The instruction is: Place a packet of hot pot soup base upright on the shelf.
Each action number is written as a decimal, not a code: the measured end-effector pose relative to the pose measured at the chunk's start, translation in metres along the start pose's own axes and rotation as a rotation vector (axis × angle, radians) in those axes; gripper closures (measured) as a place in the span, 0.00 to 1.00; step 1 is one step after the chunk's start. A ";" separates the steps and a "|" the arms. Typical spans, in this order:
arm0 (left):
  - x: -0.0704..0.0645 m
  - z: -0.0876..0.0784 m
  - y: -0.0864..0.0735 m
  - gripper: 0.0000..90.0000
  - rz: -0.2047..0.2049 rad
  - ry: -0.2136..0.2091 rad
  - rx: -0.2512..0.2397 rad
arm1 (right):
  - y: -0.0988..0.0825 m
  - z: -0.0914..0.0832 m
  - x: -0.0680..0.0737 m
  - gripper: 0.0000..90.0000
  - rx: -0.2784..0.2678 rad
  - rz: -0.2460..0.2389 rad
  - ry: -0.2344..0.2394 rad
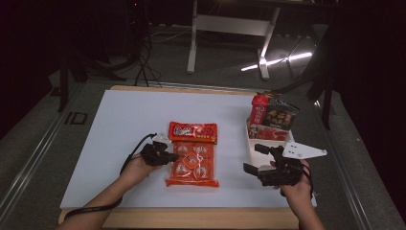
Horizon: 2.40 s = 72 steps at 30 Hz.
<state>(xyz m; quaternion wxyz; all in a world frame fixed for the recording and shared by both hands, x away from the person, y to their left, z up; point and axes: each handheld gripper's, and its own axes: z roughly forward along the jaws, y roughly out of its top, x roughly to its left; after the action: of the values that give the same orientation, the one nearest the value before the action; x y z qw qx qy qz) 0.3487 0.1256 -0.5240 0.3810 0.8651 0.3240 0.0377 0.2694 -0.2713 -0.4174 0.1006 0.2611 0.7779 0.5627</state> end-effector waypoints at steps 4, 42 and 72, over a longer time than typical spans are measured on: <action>0.010 0.003 0.013 1.00 -0.011 0.050 -0.032 | -0.002 0.001 0.000 0.18 0.001 0.003 0.003; 0.006 0.053 0.046 1.00 0.054 0.071 0.074 | -0.005 0.008 0.002 0.18 0.013 0.007 0.022; 0.015 -0.011 0.032 0.36 -0.121 0.029 -0.158 | -0.003 0.007 0.006 0.18 0.010 -0.013 -0.008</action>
<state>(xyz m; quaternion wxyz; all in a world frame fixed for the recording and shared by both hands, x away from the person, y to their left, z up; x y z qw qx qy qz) 0.3742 0.1255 -0.4965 0.4449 0.8105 0.3772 0.0528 0.2668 -0.2630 -0.4222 0.1059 0.2589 0.7819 0.5571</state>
